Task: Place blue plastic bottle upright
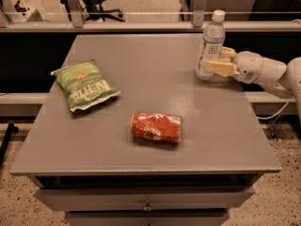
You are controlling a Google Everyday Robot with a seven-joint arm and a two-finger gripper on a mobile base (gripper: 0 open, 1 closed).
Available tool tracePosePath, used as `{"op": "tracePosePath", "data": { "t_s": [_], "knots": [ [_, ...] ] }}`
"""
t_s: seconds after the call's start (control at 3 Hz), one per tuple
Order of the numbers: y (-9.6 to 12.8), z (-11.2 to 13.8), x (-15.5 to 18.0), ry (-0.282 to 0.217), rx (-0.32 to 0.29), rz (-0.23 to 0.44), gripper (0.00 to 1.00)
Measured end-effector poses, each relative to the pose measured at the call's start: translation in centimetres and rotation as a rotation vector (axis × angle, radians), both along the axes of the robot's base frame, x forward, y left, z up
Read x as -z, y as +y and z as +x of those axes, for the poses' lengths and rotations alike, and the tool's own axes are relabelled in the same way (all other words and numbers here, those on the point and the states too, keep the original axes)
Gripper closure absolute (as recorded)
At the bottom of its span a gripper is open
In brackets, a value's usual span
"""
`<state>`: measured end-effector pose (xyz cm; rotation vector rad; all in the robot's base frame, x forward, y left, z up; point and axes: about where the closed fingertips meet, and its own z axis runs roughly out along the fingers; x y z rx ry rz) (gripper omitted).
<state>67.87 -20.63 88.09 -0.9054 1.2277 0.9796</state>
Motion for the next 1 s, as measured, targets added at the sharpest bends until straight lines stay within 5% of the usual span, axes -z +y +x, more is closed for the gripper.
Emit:
{"op": "tracePosePath", "data": {
  "t_s": [0.33,1.0],
  "knots": [
    [-0.3,0.0,0.2,0.006,0.001,-0.015,0.04],
    [-2.5,-0.2,0.5,0.022,0.017,-0.116,0.0]
  ]
}}
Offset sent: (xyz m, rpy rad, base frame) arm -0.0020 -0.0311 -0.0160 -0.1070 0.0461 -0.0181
